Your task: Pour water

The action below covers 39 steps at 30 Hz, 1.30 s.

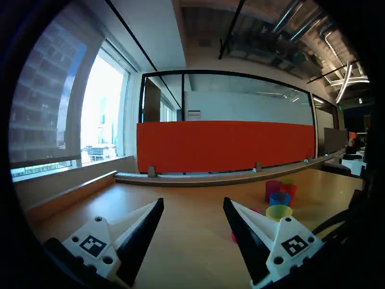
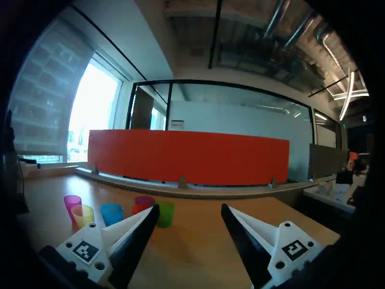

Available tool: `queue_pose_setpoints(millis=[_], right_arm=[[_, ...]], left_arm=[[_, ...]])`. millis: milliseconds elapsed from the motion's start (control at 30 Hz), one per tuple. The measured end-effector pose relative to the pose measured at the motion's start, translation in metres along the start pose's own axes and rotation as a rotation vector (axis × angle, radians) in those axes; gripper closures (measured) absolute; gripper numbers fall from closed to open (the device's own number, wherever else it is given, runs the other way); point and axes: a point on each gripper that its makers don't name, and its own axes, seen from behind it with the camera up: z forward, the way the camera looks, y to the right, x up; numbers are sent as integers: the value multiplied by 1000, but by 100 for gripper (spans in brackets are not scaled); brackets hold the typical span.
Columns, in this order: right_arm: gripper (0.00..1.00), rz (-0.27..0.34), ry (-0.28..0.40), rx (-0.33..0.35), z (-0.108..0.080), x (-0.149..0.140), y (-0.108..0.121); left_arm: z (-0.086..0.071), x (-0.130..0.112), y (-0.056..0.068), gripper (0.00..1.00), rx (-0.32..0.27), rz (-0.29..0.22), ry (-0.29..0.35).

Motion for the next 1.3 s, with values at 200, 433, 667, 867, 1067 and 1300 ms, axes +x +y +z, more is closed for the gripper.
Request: queue_pose_setpoints(millis=[200, 433, 667, 867, 1067, 1300], right_arm=[[1, -11, -16, 29, 7, 1, -7], [1, -50, -53, 97, 16, -2, -27], [1, -81, -117, 209, 21, -12, -55], [0, -107, -176, 307, 22, -24, -74], [0, -119, -221, 368, 24, -30, -84], [0, -113, -273, 445, 25, -35, -94]], left_arm=[[7, 6, 8, 9, -45, 15, -24], [16, 13, 24, 9, -120, 36, -55], [25, 17, 38, 9, -200, 40, -96], [32, 18, 42, 9, -241, 64, -125], [37, 16, 45, 9, -278, 88, -157], [39, 17, 52, 9, -322, 91, -177]])
